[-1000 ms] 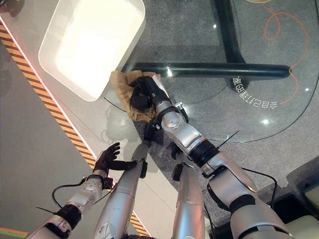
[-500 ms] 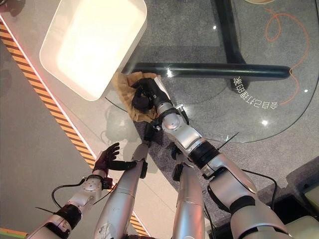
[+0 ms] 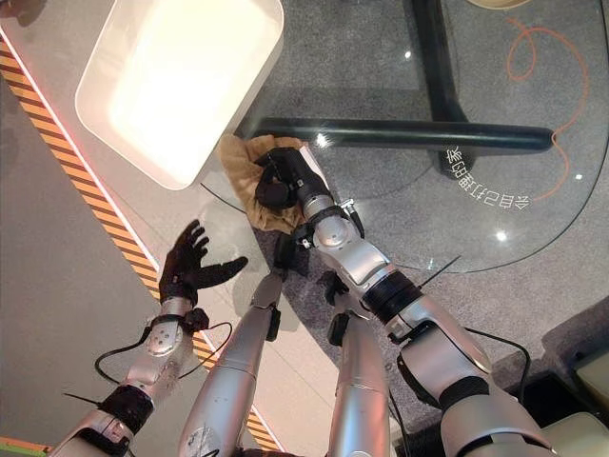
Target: Wipe the table with a cloth and put it in the basket.
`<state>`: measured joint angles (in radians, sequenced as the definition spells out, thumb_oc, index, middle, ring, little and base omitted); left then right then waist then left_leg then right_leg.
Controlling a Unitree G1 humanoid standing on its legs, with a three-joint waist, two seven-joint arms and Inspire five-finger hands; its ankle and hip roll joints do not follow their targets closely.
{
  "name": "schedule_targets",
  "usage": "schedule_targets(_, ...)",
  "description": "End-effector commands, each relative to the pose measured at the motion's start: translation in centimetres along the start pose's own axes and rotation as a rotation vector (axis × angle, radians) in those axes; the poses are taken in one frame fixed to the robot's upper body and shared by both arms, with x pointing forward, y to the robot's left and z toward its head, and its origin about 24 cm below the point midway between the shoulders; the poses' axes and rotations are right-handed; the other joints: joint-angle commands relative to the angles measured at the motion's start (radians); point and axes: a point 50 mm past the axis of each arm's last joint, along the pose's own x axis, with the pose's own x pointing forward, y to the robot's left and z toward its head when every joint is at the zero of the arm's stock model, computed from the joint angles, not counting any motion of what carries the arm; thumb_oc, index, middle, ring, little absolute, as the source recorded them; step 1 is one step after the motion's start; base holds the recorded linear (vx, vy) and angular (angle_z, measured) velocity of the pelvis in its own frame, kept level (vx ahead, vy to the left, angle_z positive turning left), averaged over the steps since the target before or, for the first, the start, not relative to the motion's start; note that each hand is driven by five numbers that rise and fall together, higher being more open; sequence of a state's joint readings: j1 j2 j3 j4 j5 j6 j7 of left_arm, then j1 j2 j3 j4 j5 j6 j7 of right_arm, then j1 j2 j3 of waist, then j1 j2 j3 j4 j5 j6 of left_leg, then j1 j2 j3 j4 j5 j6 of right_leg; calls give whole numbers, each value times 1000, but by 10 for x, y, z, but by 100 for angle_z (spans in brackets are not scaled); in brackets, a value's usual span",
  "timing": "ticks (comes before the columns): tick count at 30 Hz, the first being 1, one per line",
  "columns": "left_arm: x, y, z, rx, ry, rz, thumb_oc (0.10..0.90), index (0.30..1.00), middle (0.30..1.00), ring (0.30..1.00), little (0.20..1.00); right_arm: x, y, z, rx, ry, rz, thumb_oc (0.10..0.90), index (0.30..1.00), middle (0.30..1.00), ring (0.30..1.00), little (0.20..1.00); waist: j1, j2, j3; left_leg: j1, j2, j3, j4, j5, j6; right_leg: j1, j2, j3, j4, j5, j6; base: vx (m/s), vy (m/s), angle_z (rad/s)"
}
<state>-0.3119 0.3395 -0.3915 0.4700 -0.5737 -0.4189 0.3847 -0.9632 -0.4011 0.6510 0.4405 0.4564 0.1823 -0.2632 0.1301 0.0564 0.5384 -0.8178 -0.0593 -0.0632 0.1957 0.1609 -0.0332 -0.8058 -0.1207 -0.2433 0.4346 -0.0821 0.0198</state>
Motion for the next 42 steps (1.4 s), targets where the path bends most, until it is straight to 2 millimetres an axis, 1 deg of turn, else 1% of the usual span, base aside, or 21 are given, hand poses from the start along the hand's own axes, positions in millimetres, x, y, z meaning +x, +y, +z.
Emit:
schedule_targets(1, -10, 7, 7, 10, -59, 14, 800, 900, 900, 900, 900, -14, 15, 47, 156, -255, 118, 100, 300, 300, 300, 200, 27, -1, -18, 43, -30, 69, 85, -141, 43, 24, -3, 55, -133, 134, 79, 0, 0, 0)
schedule_targets(4, -10, 5, 9, 13, -54, -3, 800, 900, 900, 900, 900, -17, 17, 48, 180, -273, 120, 100, 300, 300, 300, 200, 24, -6, -18, 57, -28, 70, 81, -141, 45, 39, -1, 56, -134, 132, 76, 0, 0, 0)
schedule_targets(7, -11, 5, 6, 40, -38, -22, 800, 900, 900, 900, 900, -21, 13, 49, 159, -310, 80, 100, 300, 300, 300, 200, 19, -12, -18, 71, -26, 70, 80, -142, 48, 51, 5, 60, -132, 131, 75, 0, 0, 0)
schedule_targets(13, -19, 7, -3, 62, 4, -54, 800, 900, 900, 900, 900, -30, -12, 54, 188, -391, -31, 100, 300, 300, 300, 200, 3, -21, -18, 100, -16, 79, 72, -149, 52, 75, 12, 67, -131, 127, 77, -2, -5, -2)
schedule_targets(18, -22, 10, -8, 76, 28, -58, 800, 900, 900, 900, 900, -37, -25, 58, 217, -439, -72, 100, 300, 300, 300, 200, -10, -24, -18, 119, -13, 84, 72, -155, 55, 87, 17, 74, -124, 123, 77, -7, -15, -9)
schedule_targets(21, -24, 13, -10, 76, 35, -49, 800, 900, 900, 900, 900, -44, -30, 60, 232, -466, -68, 100, 300, 300, 300, 200, -18, -27, -18, 138, -11, 90, 71, -159, 56, 103, 19, 79, -125, 119, 75, -3, -11, -6)
schedule_targets(24, -24, 17, -10, 62, 30, -38, 800, 900, 900, 900, 900, -49, -30, 63, 236, -485, -42, 100, 300, 300, 300, 200, -25, -27, -18, 153, -11, 94, 70, -161, 56, 117, 20, 85, -127, 117, 74, 0, -8, -1)
schedule_targets(26, -24, 17, -3, 44, -13, -40, 800, 900, 900, 900, 900, -53, -29, 64, 241, -495, -24, 100, 300, 300, 300, 200, -28, -27, -18, 164, -8, 96, 70, -164, 57, 126, 20, 89, -126, 114, 73, 6, -31, -4)
schedule_targets(27, -23, 16, 4, 19, -66, -43, 800, 900, 900, 900, 900, -54, -29, 64, 244, -498, -18, 100, 300, 300, 300, 200, -30, -28, -18, 168, -7, 97, 69, -164, 56, 130, 20, 90, -127, 113, 73, 12, -33, -6)
schedule_targets(28, -22, 11, 18, -21, -135, -54, 800, 900, 900, 900, 900, -57, -28, 63, 245, -499, -14, 100, 300, 300, 300, 200, -30, -29, -18, 175, -9, 96, 69, -166, 57, 138, 20, 92, -130, 111, 72, 14, -35, -5)
schedule_targets(30, -22, 8, 35, -58, -233, -59, 800, 900, 900, 900, 900, -58, -27, 61, 249, -500, -7, 100, 300, 300, 300, 200, -29, -29, -18, 180, -10, 94, 69, -169, 58, 145, 18, 91, -133, 109, 71, 12, -40, -4)
schedule_targets(31, -23, 3, 46, -84, -279, -70, 800, 900, 900, 900, 900, -59, -25, 59, 253, -499, -8, 100, 300, 300, 300, 200, -26, -29, -18, 183, -12, 90, 72, -171, 58, 151, 16, 88, -133, 108, 70, 14, -56, -3)
schedule_targets(33, -24, -4, 61, -95, -361, -87, 800, 900, 900, 900, 900, -60, -22, 57, 265, -498, 0, 100, 300, 300, 300, 200, -23, -30, -18, 188, -15, 84, 73, -173, 60, 156, 16, 87, -131, 105, 68, 17, -60, -3)
schedule_targets(37, -25, -11, 75, -84, -431, -110, 800, 900, 900, 900, 900, -61, -19, 57, 268, -494, 10, 100, 300, 300, 300, 200, -21, -32, -18, 195, -18, 80, 73, -173, 61, 165, 16, 85, -130, 103, 66, 6, -28, -2)
schedule_targets(42, -26, -24, 101, -54, -540, -201, 800, 900, 900, 900, 900, -63, -13, 55, 280, -479, 50, 100, 300, 300, 300, 200, -19, -36, -18, 215, -21, 75, 70, -173, 63, 194, 13, 82, -140, 99, 63, 19, -39, 1)
